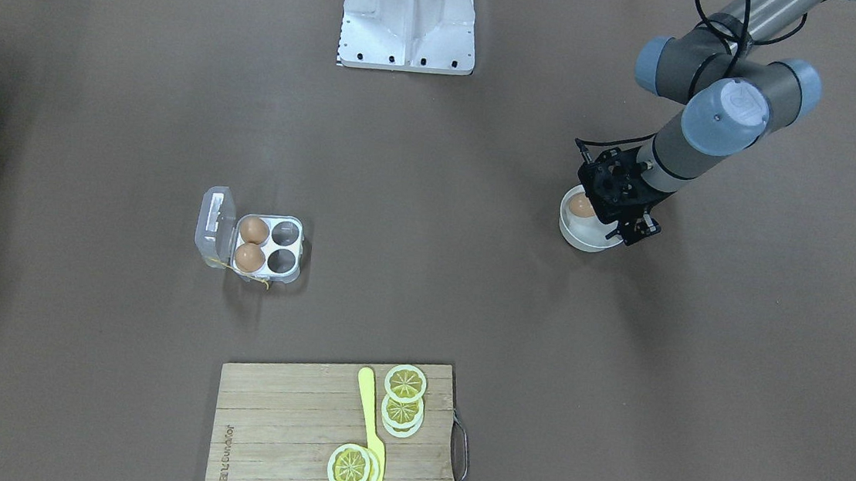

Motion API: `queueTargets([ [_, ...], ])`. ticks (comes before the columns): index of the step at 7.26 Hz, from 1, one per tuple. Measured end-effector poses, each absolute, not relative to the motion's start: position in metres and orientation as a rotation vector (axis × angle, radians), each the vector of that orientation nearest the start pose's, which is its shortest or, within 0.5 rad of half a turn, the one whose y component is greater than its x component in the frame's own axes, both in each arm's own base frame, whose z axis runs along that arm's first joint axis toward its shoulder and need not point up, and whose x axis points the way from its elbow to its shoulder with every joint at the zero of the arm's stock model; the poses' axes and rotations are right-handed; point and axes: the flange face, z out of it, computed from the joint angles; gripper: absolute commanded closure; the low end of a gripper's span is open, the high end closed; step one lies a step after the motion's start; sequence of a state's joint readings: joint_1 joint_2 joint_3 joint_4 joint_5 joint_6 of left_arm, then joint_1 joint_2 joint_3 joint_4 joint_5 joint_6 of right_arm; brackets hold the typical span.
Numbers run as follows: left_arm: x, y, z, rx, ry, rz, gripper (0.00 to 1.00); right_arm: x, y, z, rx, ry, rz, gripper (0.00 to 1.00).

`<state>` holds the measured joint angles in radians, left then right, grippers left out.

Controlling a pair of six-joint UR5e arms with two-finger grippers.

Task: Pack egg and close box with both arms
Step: 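Move the left gripper over the white bowl and lower toward the egg, then close the left gripper on the brown egg inside the bowl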

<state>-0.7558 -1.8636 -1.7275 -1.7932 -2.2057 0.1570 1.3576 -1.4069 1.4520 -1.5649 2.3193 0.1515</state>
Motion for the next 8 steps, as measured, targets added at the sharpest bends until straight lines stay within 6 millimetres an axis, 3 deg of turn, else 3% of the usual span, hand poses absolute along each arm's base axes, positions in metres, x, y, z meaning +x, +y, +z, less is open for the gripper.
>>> queueTargets([
  [8,0.407,-0.452,0.407,0.410,0.824,1.114,0.17,-0.056,-0.566,0.633,-0.091,-0.744,-0.078,0.00],
])
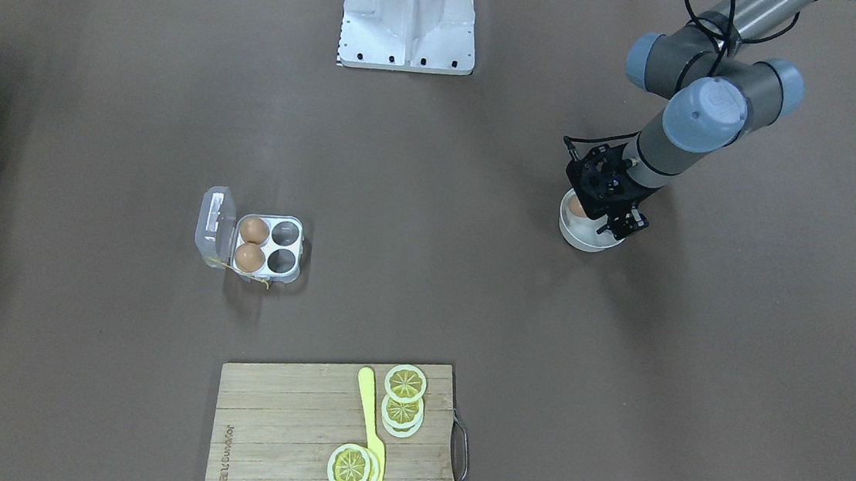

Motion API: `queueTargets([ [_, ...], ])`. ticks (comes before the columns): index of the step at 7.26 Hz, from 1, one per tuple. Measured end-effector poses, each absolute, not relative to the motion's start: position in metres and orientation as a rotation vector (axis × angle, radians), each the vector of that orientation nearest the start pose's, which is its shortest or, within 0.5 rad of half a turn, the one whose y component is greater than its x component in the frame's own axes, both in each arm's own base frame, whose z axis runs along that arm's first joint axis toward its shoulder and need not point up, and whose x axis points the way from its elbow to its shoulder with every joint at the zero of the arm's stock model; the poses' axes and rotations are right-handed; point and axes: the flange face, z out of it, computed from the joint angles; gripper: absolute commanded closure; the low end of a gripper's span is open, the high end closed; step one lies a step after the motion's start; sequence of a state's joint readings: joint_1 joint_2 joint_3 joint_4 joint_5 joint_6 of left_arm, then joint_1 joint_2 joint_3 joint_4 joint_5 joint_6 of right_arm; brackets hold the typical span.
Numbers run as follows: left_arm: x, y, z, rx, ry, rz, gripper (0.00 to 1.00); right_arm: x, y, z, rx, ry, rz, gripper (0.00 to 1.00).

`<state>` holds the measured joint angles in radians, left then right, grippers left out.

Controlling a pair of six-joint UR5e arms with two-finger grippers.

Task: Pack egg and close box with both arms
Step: 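Close the left gripper on the brown egg inside the bowl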

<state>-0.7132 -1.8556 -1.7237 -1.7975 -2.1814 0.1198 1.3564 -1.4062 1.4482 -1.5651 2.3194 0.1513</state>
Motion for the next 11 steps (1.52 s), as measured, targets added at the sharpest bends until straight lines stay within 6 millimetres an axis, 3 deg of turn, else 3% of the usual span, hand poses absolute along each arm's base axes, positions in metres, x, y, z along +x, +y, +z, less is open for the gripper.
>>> queueTargets([
  [5,0.412,-0.455,0.415,0.390,0.821,1.112,0.18,-0.056,-0.565,0.634,-0.093,-0.744,-0.079,0.00],
  [8,0.412,-0.456,0.416,0.386,0.820,1.111,0.43,-0.056,-0.565,0.634,-0.093,-0.744,-0.077,0.00],
  [11,0.414,-0.457,0.421,0.377,0.816,1.110,0.54,-0.056,-0.565,0.635,-0.093,-0.744,-0.078,0.00],
])
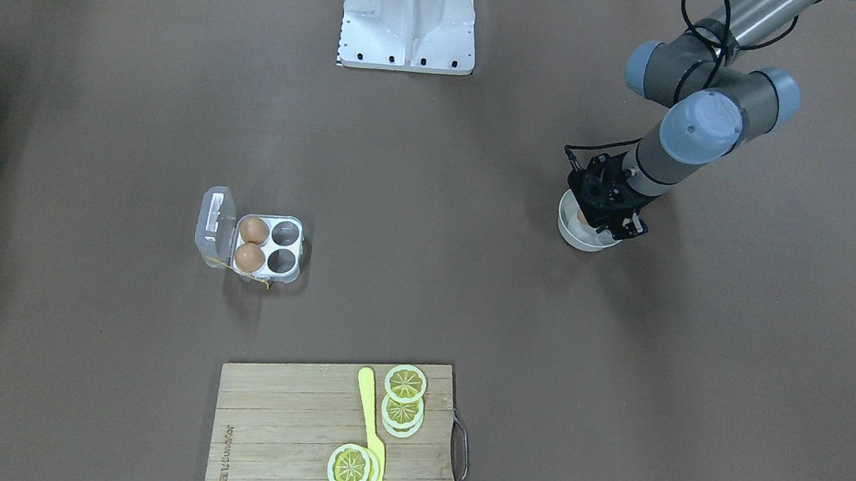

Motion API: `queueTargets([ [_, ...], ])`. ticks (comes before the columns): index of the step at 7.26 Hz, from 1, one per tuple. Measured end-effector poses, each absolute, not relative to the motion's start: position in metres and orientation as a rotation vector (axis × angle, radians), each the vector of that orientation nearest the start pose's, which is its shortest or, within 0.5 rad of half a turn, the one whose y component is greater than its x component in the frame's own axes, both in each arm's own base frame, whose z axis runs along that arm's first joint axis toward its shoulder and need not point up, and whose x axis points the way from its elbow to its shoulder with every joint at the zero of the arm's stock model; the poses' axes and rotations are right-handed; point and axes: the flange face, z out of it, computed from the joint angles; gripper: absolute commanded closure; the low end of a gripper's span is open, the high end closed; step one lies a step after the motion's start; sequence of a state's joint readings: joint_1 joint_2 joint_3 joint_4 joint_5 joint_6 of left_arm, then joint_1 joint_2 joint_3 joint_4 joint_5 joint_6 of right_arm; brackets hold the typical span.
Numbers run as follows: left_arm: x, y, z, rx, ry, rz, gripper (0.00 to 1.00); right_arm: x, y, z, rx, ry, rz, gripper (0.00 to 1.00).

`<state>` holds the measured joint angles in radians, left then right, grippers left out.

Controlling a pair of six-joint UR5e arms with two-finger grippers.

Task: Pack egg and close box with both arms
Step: 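Close the left gripper on the brown egg inside the bowl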

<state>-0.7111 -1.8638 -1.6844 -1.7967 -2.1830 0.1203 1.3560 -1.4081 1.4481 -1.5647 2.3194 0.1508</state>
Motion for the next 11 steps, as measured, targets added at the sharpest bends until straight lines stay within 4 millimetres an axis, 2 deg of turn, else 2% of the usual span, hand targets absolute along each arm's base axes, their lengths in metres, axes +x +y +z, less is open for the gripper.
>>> queueTargets([
  [1,0.414,-0.457,0.422,0.376,0.815,1.110,0.59,-0.056,-0.565,0.635,-0.093,-0.744,-0.078,0.00],
  [4,0.413,-0.456,0.417,0.380,0.826,1.111,0.60,-0.056,-0.565,0.635,-0.093,-0.744,-0.077,0.00],
  [9,0.403,-0.448,0.378,0.435,0.886,1.127,0.60,-0.057,-0.564,0.634,-0.095,-0.746,-0.078,0.00],
  [11,0.402,-0.451,0.360,0.453,0.902,1.121,0.63,-0.058,-0.564,0.633,-0.095,-0.757,-0.079,0.00],
])
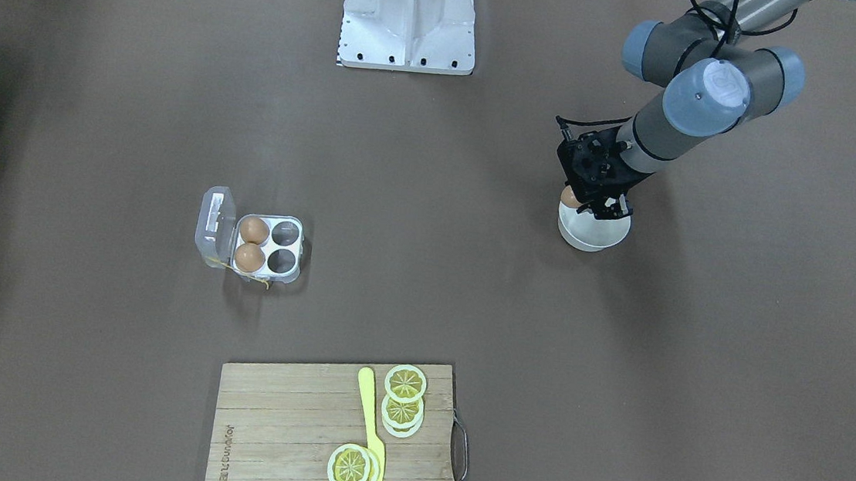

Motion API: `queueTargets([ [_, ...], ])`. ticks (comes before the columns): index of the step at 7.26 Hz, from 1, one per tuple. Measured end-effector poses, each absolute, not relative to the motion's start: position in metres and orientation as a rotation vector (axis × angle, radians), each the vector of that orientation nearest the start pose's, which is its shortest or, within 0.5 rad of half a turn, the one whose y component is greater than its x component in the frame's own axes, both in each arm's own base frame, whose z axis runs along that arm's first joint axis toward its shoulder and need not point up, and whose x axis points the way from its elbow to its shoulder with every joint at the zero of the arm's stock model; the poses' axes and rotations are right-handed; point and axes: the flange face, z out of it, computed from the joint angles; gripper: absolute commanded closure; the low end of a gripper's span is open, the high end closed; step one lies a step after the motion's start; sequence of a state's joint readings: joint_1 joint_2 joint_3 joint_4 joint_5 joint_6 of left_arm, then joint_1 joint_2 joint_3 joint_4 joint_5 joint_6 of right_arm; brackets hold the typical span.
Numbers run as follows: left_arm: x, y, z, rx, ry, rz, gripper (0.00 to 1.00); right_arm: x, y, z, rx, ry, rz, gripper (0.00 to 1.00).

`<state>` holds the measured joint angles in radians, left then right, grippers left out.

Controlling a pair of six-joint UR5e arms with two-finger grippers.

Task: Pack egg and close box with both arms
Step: 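Lift the egg with the left gripper and carry it over the egg box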

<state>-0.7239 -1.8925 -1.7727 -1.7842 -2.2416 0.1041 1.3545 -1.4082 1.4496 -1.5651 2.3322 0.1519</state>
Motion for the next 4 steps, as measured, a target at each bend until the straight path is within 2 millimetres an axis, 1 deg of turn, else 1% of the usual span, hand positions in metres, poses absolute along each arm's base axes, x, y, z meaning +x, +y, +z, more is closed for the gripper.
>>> queueTargets([
  [2,0.412,-0.458,0.324,0.453,0.939,1.072,0.62,-0.058,-0.564,0.632,-0.096,-0.763,-0.080,0.00],
  [4,0.425,-0.467,0.289,0.452,0.972,1.023,0.62,-0.058,-0.564,0.632,-0.096,-0.765,-0.079,0.00],
])
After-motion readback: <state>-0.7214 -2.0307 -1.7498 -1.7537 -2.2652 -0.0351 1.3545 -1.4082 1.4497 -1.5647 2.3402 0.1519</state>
